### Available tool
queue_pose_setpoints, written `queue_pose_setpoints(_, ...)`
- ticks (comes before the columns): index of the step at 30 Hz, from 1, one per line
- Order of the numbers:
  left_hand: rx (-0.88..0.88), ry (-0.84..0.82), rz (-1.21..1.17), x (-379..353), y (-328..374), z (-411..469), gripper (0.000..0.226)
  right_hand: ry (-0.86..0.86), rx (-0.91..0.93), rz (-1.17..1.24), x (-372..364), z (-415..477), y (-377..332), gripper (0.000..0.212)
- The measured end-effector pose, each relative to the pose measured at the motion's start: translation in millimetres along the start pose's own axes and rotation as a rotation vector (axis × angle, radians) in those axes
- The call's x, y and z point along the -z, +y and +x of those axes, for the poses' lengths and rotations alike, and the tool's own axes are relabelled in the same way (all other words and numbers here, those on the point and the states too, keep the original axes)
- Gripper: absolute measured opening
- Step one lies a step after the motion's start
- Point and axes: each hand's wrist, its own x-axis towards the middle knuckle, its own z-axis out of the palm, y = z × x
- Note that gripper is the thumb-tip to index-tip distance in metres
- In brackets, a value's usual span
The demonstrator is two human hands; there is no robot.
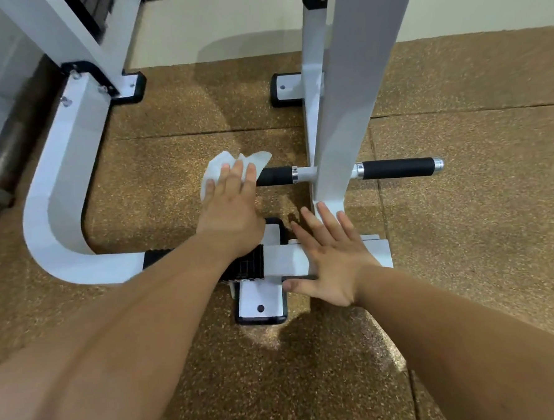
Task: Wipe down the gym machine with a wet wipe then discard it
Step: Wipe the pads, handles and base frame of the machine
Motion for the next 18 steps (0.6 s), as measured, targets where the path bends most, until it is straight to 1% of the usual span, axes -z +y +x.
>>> queue_pose_setpoints(3,-0.024,-0.057,-0.023,5.4,-5.9,10.8,0.092,0.003,0.002,-0.01,1.0,-1.3,-1.0,0.112)
queue_pose_setpoints(6,-0.162,-0.03,0.018,1.3,17.0,10.4,0.099,0.007,0.002,-0.006,2.4,-2.2,-1.7,0.112)
queue_pose_setpoints(7,-0.204,-0.034,0.027,-2.2,27.3,9.0,0.097,0.01,0.001,0.001,2.7,-2.6,-1.8,0.112)
queue_pose_setpoints(9,-0.226,-0.049,0.033,-9.0,39.8,7.8,0.092,0.016,0.003,0.016,3.1,-3.3,-2.1,0.11)
queue_pose_setpoints(12,-0.216,-0.018,0.068,-9.5,30.3,9.8,0.094,0.018,0.006,0.021,3.0,-3.2,-1.6,0.109)
queue_pose_setpoints(14,-0.117,0.011,0.056,-6.1,12.1,11.5,0.098,0.021,0.007,0.018,2.0,-2.7,-1.2,0.109)
queue_pose_setpoints(16,0.002,0.009,0.04,-2.2,-4.8,11.3,0.096,0.023,0.011,0.016,0.6,-2.1,-1.1,0.11)
queue_pose_setpoints(18,0.024,0.012,0.051,1.7,-5.7,11.3,0.091,0.029,0.011,0.01,-0.1,-2.5,-0.8,0.11)
